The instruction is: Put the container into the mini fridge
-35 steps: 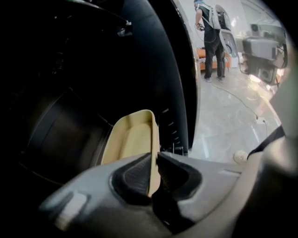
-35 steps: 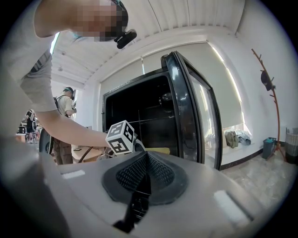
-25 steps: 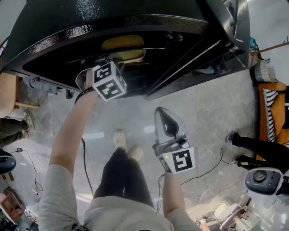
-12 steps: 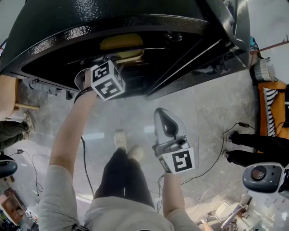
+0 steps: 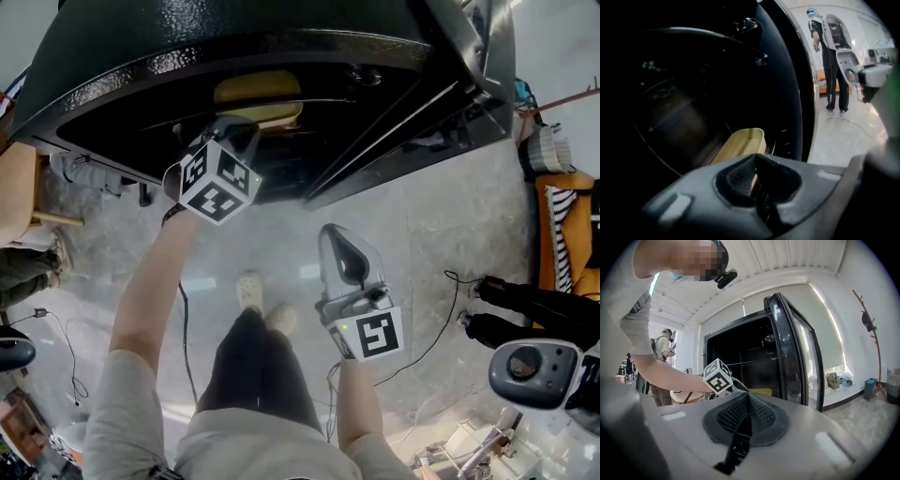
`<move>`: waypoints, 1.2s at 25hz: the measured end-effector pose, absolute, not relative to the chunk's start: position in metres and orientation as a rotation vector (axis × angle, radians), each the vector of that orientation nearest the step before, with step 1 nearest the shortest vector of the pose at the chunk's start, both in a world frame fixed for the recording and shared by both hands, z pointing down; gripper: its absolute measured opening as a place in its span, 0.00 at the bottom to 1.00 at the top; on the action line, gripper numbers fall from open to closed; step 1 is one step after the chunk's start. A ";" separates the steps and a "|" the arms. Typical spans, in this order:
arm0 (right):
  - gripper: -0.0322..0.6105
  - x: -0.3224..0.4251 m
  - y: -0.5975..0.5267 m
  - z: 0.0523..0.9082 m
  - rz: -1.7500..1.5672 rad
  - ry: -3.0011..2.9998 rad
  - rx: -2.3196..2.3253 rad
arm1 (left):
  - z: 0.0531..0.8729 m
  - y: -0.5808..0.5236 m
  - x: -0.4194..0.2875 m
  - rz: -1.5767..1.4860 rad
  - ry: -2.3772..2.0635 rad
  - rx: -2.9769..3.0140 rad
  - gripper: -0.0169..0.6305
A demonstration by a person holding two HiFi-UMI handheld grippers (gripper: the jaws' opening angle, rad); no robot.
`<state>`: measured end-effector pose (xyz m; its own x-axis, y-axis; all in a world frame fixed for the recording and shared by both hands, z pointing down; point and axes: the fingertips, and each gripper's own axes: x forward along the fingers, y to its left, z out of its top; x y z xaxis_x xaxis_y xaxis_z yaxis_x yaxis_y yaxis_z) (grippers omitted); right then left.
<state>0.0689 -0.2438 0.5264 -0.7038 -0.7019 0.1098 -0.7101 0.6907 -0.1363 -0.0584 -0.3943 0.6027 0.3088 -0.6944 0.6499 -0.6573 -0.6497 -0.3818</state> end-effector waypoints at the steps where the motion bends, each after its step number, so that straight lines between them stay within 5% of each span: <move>1: 0.05 0.068 -0.243 0.526 0.259 -2.845 1.184 | 0.601 -0.393 -0.059 -1.256 1.313 -2.508 0.03; 30: 0.05 0.046 -0.219 0.470 0.209 -2.878 1.119 | 0.512 -0.274 -0.051 -0.593 1.504 -2.732 0.03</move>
